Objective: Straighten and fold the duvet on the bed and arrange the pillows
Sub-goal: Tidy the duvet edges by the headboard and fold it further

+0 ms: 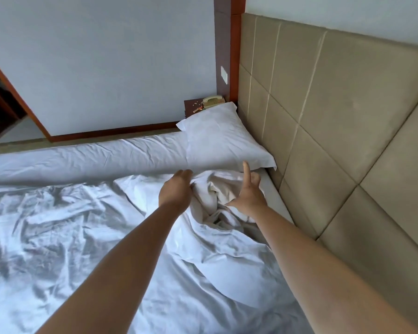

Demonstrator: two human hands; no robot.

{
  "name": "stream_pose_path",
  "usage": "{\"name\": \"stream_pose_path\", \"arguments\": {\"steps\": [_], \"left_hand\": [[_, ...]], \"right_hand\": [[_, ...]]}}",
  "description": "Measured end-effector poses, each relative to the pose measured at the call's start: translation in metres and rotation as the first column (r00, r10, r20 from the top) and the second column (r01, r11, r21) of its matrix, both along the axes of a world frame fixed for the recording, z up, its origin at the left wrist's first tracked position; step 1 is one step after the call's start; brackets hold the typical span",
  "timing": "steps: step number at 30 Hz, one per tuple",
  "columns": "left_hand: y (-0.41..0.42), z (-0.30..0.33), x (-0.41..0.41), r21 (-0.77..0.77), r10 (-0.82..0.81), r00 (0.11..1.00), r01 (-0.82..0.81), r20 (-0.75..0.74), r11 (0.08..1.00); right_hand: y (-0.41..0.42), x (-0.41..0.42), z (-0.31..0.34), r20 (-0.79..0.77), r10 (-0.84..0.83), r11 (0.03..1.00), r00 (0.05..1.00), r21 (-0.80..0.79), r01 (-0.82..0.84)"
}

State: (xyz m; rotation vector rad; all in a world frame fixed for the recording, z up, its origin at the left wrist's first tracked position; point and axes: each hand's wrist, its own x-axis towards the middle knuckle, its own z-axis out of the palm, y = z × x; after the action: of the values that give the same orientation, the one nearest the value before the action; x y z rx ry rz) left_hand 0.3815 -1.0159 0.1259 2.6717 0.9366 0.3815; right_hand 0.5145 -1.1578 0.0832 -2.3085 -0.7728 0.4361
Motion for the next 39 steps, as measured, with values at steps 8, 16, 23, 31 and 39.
{"name": "stream_pose_path", "arguments": {"steps": [8, 16, 23, 31, 39], "left_hand": [[0.002, 0.004, 0.035, -0.099, 0.107, 0.847, -0.185, -0.520, 0.978], [0.036, 0.018, 0.147, -0.849, 0.192, 0.942, 0.144, 0.275, 0.508], [0.031, -0.064, 0.192, -0.673, 0.009, 0.998, 0.034, 0.061, 0.738], [-0.031, -0.176, 0.136, -0.597, -0.216, 0.896, -0.067, -0.389, 0.799], [-0.056, -0.189, 0.116, -0.576, -0.322, 0.840, 0.013, -0.438, 0.818]], "right_hand": [[0.020, 0.030, -0.014, -0.437, 0.000, 0.914, 0.899, -0.365, -0.178], [0.069, 0.140, 0.015, -0.257, -0.217, 0.840, 0.942, 0.442, 0.314], [0.023, 0.171, -0.064, -0.272, -0.263, 0.959, 0.926, 0.029, 0.281], [-0.040, 0.109, -0.185, -0.525, -0.398, 0.891, 0.752, -0.418, 0.179], [-0.058, 0.080, -0.179, -0.732, -0.302, 0.953, 0.611, -0.233, 0.193]]}}
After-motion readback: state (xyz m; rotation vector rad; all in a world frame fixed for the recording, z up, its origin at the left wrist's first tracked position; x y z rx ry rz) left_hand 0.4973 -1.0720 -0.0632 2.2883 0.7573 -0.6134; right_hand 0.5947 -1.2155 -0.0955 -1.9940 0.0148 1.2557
